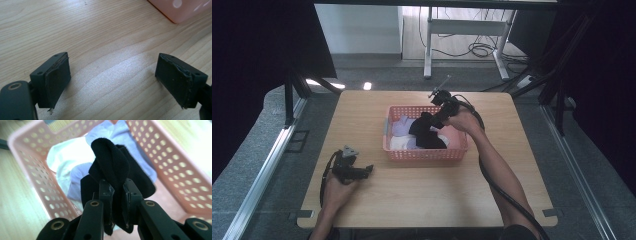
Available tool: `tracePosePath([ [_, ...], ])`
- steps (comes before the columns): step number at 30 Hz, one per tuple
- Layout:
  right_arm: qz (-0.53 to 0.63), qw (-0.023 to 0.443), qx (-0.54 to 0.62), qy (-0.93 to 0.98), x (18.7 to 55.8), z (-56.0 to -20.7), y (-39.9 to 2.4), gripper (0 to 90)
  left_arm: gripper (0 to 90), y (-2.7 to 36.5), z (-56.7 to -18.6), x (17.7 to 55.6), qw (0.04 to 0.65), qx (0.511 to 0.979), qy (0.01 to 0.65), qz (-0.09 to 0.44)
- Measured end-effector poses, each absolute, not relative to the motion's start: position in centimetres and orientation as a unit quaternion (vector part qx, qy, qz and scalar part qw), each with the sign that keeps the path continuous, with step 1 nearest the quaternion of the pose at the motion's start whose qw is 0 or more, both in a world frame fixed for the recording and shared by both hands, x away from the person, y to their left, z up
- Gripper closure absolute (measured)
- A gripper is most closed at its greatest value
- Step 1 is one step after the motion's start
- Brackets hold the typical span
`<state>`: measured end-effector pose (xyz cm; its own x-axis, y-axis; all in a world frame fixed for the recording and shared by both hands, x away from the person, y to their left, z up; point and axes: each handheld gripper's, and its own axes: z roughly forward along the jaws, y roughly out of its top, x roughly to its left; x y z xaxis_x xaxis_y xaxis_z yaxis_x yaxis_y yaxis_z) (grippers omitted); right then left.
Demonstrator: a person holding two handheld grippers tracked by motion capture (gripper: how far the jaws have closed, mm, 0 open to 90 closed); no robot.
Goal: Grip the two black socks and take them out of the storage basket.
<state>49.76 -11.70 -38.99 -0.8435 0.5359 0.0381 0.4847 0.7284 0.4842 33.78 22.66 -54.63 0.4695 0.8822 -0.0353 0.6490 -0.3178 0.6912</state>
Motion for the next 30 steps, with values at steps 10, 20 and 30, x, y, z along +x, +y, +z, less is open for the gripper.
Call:
tracePosePath([
  [10, 0.26, 0.05, 0.287, 0.921, 49.5, -34.7, -13.1, 80.3, 12.6, 22.7, -54.6, 33.8, 0.327, 0.792, 0.483, 0.178],
  [20, 0.278, 0.051, 0.296, 0.912, 48.9, -31.1, -15.0, 80.5, 12.7, 22.7, -54.6, 33.8, 0.326, 0.793, 0.483, 0.177],
  [30, 0.287, 0.057, 0.312, 0.904, 48.5, -27.7, -17.2, 80.9, 12.6, 22.7, -54.6, 33.8, 0.324, 0.794, 0.483, 0.176],
])
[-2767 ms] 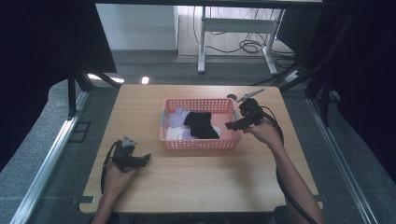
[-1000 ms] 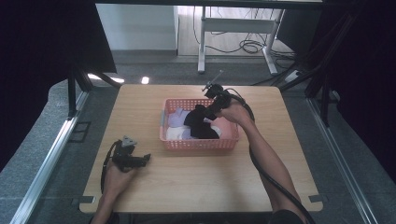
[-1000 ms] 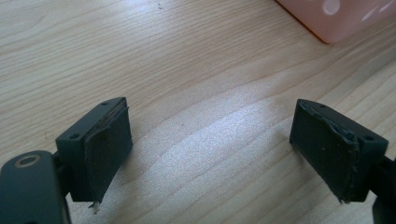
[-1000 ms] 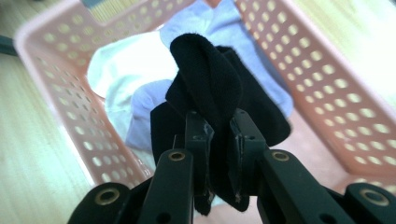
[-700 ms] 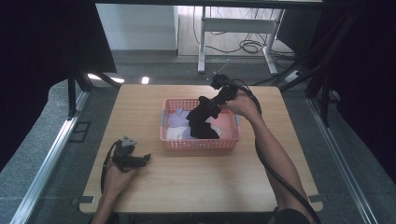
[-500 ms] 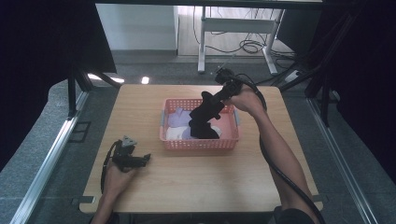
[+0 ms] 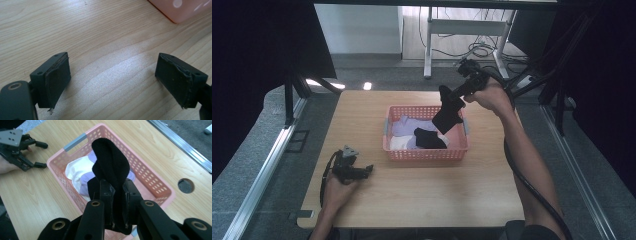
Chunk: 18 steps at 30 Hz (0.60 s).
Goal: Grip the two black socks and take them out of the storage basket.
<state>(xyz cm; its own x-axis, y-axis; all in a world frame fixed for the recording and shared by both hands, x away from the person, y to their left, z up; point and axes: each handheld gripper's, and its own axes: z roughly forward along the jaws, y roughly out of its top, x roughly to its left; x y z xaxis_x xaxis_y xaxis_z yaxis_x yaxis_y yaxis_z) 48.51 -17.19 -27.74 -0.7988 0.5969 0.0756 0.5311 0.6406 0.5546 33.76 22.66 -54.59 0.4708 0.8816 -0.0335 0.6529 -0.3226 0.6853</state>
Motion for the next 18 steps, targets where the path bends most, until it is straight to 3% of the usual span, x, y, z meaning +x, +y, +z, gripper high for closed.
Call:
tracePosePath([
  [18, 0.285, 0.101, 0.361, 0.882, 47.5, -22.9, -23.1, 80.9, 12.7, 22.6, -54.6, 33.8, 0.325, 0.793, 0.483, 0.177],
])
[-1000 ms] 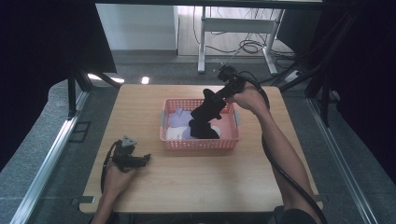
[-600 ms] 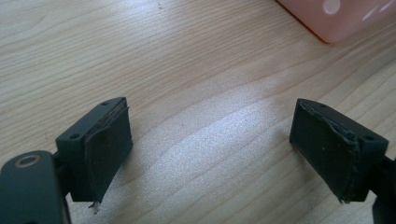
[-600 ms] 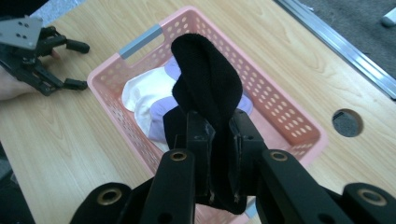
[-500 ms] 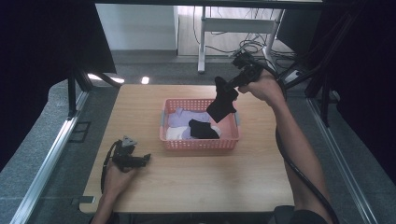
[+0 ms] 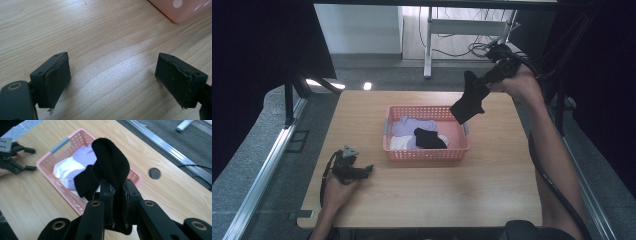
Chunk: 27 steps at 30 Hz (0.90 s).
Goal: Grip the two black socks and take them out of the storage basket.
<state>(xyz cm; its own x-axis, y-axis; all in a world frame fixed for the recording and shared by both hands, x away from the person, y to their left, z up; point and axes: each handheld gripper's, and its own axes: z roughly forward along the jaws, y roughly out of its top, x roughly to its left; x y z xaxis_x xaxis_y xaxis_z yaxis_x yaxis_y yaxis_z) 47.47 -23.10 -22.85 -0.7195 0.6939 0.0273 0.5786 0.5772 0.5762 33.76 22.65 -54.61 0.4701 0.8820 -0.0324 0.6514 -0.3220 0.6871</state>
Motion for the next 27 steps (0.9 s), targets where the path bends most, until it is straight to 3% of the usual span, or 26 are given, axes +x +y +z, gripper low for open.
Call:
tracePosePath([
  [13, 0.27, 0.125, 0.413, 0.861, 46.6, -24.0, -29.0, 80.9, 12.7, 22.7, -54.6, 33.8, 0.324, 0.794, 0.483, 0.177],
  [27, 0.231, 0.107, 0.458, 0.852, 46.4, -31.6, -33.2, 80.4, 12.7, 22.6, -54.6, 33.8, 0.327, 0.792, 0.484, 0.178],
])
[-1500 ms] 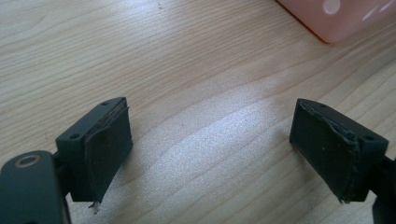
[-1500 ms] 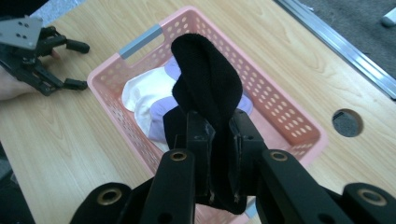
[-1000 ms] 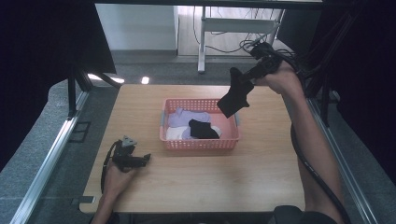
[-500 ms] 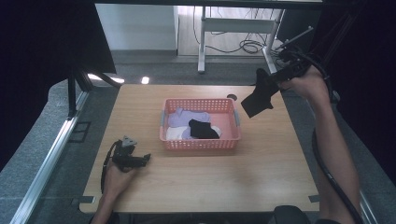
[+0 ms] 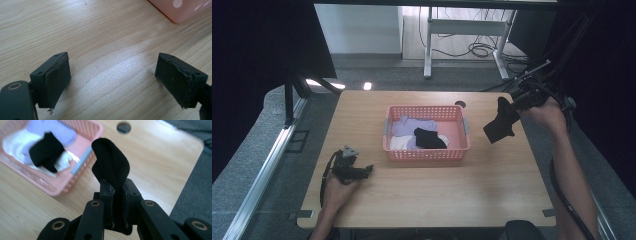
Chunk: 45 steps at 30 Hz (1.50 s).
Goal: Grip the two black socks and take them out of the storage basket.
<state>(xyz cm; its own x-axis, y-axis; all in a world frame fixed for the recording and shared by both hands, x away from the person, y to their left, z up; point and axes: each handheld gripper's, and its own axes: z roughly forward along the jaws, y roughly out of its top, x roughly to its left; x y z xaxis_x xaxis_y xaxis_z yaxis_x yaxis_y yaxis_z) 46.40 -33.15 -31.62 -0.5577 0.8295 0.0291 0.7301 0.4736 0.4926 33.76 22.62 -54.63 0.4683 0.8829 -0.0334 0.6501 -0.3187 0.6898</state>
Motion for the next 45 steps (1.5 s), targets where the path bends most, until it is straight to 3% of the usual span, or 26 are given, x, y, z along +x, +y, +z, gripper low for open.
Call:
tracePosePath([
  [13, 0.198, 0.053, 0.475, 0.855, 46.4, -41.7, -33.9, 78.6, 12.7, 22.6, -54.6, 33.8, 0.325, 0.793, 0.483, 0.178],
  [16, 0.189, 0.043, 0.478, 0.857, 46.3, -43.7, -33.7, 74.3, 12.7, 22.7, -54.6, 33.7, 0.323, 0.795, 0.482, 0.177],
  [19, 0.186, 0.032, 0.469, 0.863, 46.1, -44.9, -33.5, 63.1, 12.7, 22.7, -54.6, 33.7, 0.323, 0.795, 0.482, 0.177],
  [24, 0.195, 0.045, 0.458, 0.866, 45.8, -43.8, -33.2, 46.1, 12.7, 22.7, -54.6, 33.8, 0.324, 0.794, 0.482, 0.177],
  [27, 0.203, 0.052, 0.448, 0.869, 45.7, -42.5, -32.9, 41.6, 12.7, 22.6, -54.6, 33.7, 0.325, 0.793, 0.483, 0.177],
  [37, 0.233, 0.087, 0.409, 0.878, 46.1, -38.8, -30.0, 36.2, 12.7, 22.6, -54.6, 33.8, 0.326, 0.793, 0.483, 0.178],
  [45, 0.25, 0.09, 0.354, 0.897, 46.9, -38.0, -24.6, 35.0, 12.7, 22.6, -54.6, 33.8, 0.325, 0.793, 0.483, 0.178],
])
